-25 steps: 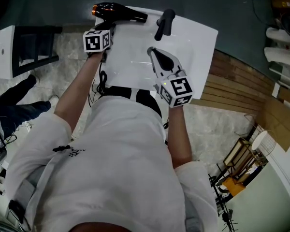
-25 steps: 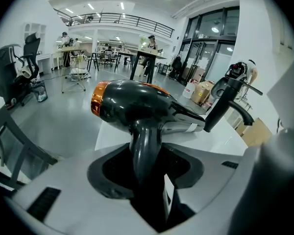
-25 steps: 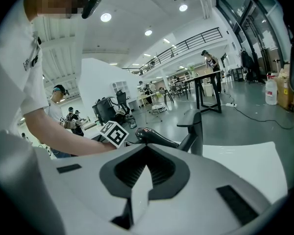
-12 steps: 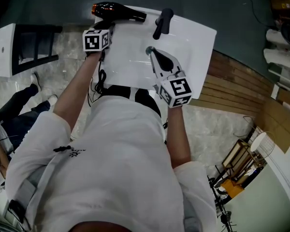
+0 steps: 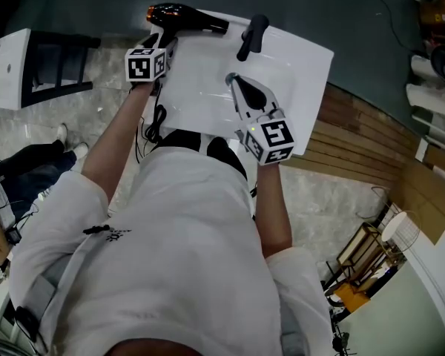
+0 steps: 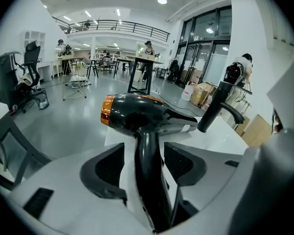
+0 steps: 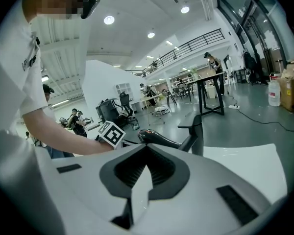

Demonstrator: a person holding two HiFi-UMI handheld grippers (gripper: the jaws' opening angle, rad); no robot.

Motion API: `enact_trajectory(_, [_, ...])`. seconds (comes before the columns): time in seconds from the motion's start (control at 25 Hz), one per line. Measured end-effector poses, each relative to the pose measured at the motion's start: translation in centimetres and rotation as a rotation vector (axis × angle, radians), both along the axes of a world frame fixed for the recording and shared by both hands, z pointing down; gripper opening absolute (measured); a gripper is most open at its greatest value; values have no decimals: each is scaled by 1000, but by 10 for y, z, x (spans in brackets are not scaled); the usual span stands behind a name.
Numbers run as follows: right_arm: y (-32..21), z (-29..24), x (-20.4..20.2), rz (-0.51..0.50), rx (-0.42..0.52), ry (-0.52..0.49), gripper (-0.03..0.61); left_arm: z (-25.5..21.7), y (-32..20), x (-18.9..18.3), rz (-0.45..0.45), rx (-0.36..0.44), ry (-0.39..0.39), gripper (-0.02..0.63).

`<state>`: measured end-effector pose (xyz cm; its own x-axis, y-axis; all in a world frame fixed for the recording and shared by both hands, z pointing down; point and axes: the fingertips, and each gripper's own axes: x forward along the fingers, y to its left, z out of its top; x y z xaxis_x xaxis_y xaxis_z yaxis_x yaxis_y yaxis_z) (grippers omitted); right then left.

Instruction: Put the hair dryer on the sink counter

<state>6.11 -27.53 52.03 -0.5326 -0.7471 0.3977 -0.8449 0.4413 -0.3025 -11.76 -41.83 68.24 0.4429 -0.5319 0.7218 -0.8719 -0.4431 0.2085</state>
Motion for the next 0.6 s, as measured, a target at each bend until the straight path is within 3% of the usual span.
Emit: enact_trajectory(0.6, [16,-10,-7,-56,48,-18,8,-39,25,-26,-19,106,-6,242])
